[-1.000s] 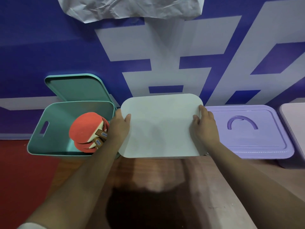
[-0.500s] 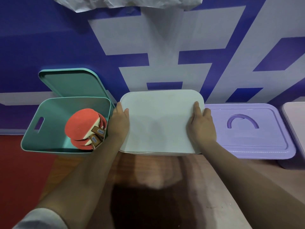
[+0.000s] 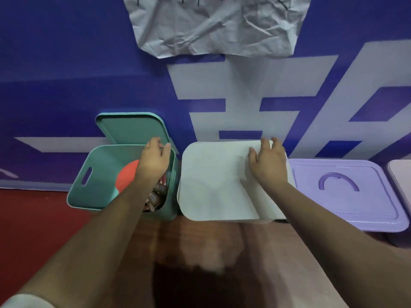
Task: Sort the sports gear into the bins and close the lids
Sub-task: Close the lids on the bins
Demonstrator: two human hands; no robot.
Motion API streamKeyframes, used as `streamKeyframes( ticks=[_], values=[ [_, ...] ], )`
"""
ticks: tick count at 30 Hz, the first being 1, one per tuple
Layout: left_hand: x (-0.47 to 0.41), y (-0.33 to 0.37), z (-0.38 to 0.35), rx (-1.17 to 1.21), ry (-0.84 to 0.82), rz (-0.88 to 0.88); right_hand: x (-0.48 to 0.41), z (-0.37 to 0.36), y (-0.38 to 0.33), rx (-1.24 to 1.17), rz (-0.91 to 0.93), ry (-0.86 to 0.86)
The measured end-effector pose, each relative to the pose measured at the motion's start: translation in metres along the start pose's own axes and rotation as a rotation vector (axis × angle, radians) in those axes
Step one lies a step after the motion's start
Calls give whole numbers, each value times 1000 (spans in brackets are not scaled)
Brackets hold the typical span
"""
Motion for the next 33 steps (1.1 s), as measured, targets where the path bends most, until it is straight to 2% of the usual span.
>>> streamKeyframes(
  ticks=[5,9,13,18,22,26,30,33],
  values=[
    [-35,-12,67,15,95,-64,-2,1,-101,-107,137,-6],
    [-69,-40,114,-7,165,-60,-5,-11,-179,-192,163,-52],
    [-105,-71,142,-33,174,0,-18,-38,-236,-290,75,-145],
    [-137,-103,150,-17,51,94,-24,-77,-276,-414,-76,-224],
    [-138,-102,149,-29,13,-62,-14,-89,-295,-522,-147,-239],
    [-133,-86,183,116,139,-318,-3,-63,-298,-631,-195,-136],
    [-117,-51,222,291,187,-476,12,-34,-304,-821,-202,-77],
    [-89,-15,239,373,159,-594,28,-28,-310,-1083,-294,-140]
  ],
)
Point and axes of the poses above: each hand's wrist, its own x-axis away from the middle knuckle, its own z-axis out of the back of the hand, y = z × x, the point moved 7 cm from there along -x, towards the middle knuckle, and after that the axes turned 15 degrees about x, right-handed, at the moved point
